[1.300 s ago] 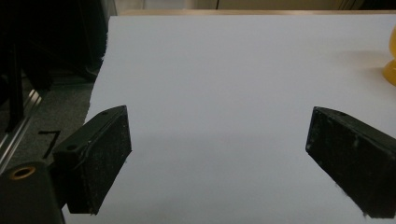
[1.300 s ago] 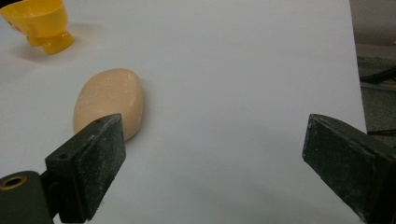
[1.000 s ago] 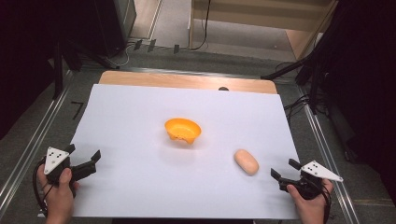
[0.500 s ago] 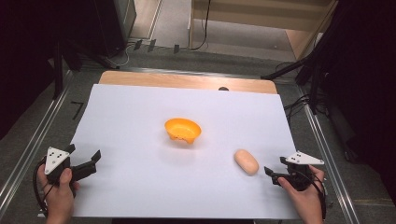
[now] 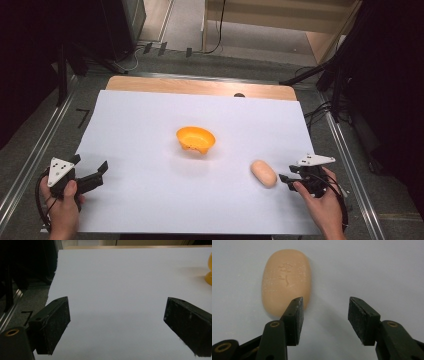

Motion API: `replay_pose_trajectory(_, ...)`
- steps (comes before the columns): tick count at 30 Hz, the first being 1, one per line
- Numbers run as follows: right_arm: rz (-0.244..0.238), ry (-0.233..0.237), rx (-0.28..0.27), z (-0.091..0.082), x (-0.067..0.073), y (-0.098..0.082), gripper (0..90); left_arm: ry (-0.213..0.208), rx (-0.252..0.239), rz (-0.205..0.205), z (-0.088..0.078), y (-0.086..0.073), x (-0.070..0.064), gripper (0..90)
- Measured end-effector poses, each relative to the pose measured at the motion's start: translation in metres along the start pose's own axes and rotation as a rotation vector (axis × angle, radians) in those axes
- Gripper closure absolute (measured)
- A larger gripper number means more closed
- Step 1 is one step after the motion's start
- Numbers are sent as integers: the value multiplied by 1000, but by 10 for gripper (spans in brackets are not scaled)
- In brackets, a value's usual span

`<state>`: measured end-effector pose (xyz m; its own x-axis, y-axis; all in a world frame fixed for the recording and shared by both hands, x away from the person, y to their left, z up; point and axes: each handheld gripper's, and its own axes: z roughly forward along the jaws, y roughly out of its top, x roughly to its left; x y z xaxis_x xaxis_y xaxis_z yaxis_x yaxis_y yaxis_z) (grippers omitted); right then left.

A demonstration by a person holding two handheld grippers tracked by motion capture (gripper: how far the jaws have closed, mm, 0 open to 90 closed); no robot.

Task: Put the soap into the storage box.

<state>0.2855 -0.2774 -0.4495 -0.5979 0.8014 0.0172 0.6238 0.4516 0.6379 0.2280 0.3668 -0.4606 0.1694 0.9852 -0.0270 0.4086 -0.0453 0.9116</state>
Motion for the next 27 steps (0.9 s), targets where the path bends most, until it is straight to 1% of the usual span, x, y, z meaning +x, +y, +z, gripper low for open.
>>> replay_pose_trajectory(3, -2, 26, 41, 3, 4, 7, 503, 0, 0, -1, 0, 0, 0, 74)
replay_pose_trajectory(5, -6, 25, 64, 3, 6, 11, 503, 1, 1, -1, 0, 0, 0, 74)
replay_pose_trajectory(8, 7, 32, 69, 3, 7, 14, 500, 0, 1, -1, 0, 0, 0, 74)
replay_pose_trajectory(9, 19, 48, 73, 2, 8, 17, 486, 0, 0, -2, 0, 0, 0, 74)
replay_pose_trajectory(11, 23, 56, 74, 1, 8, 20, 461, 1, 0, -1, 0, 0, 0, 74)
replay_pose_trajectory(13, 37, 74, 80, 1, 9, 22, 423, 1, 0, -1, 0, 0, 0, 74)
replay_pose_trajectory(14, 35, 79, 80, 1, 10, 24, 399, 1, 1, -1, 0, 0, 0, 74)
replay_pose_trajectory(18, 38, 96, 93, 5, 13, 28, 286, 1, 0, -2, 0, 0, 0, 74)
replay_pose_trajectory(21, 39, 98, 117, 9, 17, 31, 206, 0, -1, -2, 0, 0, 0, 74)
replay_pose_trajectory(22, 38, 108, 126, 12, 18, 32, 171, 0, -1, -2, 0, 0, 0, 74)
replay_pose_trajectory(23, 41, 104, 136, 13, 19, 33, 151, 0, -1, -2, 0, 0, 0, 74)
replay_pose_trajectory(25, 42, 94, 150, 16, 23, 36, 138, 0, 0, -1, 0, 0, 0, 74)
replay_pose_trajectory(27, 38, 91, 160, 20, 25, 38, 149, -1, 0, -2, 0, 0, 0, 74)
